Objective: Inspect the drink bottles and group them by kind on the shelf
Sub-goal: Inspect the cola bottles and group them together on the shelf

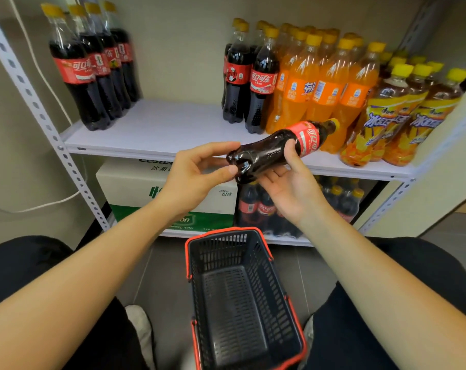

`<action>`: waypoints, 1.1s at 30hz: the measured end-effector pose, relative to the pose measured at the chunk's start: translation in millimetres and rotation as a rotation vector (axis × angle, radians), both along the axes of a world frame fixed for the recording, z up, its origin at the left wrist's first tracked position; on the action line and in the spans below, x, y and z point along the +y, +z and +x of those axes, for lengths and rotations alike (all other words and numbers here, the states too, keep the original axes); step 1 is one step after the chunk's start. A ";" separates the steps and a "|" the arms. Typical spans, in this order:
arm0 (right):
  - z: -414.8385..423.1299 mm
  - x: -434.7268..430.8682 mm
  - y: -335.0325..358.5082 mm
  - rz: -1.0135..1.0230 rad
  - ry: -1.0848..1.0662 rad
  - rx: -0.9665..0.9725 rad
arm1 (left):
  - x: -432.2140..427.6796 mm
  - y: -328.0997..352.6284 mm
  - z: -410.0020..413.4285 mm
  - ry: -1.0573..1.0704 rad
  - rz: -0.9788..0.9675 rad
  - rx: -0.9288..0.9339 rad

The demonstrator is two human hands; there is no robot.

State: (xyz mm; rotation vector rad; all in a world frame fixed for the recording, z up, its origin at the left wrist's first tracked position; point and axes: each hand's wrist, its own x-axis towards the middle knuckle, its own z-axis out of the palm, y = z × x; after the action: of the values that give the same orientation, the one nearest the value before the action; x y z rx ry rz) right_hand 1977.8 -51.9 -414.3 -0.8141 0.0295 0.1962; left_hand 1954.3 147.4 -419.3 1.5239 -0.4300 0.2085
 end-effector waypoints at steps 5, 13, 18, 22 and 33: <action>-0.3 -1.1 -2.3 -0.083 -0.043 -0.065 | -0.5 -2.0 -0.5 0.062 0.110 0.000; -3.9 -1.4 4.2 -0.350 -0.082 -0.236 | -2.8 -6.0 2.0 0.173 0.476 -0.031; -3.0 12.0 2.5 -0.550 -0.114 -0.373 | -6.9 -7.8 0.8 0.152 0.594 -0.016; 5.3 27.3 4.6 -0.663 -0.090 -0.489 | -4.8 -8.0 4.5 0.253 0.569 0.019; 73.1 67.0 9.4 -1.314 0.128 -0.796 | 72.4 -12.8 33.9 0.477 0.232 0.194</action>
State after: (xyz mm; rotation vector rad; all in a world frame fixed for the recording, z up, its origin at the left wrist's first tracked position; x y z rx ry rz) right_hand 2050.9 15.1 -404.9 -2.1578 -0.7135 -0.0745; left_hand 1988.2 219.8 -432.1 1.8422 0.0741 0.3874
